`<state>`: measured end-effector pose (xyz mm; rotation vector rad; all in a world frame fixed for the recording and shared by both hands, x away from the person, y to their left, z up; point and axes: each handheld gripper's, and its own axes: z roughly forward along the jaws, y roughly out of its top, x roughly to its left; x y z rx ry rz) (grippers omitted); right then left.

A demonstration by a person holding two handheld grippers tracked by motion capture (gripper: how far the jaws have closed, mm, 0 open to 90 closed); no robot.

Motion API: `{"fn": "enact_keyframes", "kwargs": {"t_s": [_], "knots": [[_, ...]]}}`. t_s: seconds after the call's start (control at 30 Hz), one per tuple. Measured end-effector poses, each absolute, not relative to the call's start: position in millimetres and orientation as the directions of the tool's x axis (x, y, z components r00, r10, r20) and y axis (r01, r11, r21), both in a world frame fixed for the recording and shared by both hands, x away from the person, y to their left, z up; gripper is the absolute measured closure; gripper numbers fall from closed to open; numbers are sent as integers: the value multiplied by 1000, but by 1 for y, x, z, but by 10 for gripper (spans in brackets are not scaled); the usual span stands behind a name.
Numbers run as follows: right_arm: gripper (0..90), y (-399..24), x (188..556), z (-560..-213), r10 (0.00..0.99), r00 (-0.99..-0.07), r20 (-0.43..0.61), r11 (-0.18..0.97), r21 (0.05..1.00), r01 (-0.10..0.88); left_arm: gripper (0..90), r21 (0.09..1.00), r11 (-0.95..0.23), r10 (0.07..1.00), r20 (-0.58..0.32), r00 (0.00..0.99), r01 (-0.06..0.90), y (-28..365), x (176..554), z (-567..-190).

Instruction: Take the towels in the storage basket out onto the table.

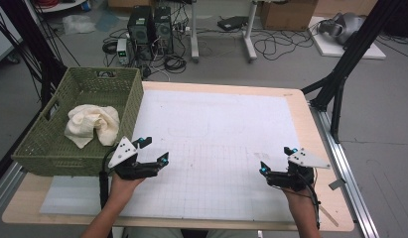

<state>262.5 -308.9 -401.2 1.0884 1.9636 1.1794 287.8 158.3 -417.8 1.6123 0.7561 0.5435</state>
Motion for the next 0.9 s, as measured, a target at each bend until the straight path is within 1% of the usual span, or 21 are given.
{"fn": "enact_keyframes", "kwargs": {"t_s": [0.33,0.47,0.73,0.9], "knots": [[45,-309,263,-403,869,-489,-70,265,901,343,181,982,-74,726,-65,684,172,157,288,-417],[45,-310,264,-404,869,-492,-51,253,901,353,183,982,-77,723,-64,688,172,157,287,-416],[45,-307,262,-404,863,-502,-57,267,895,356,183,982,-83,722,-57,690,167,158,286,-411],[45,-307,260,-402,866,-496,-61,259,903,342,185,984,-76,731,-56,680,163,160,286,-405]]}}
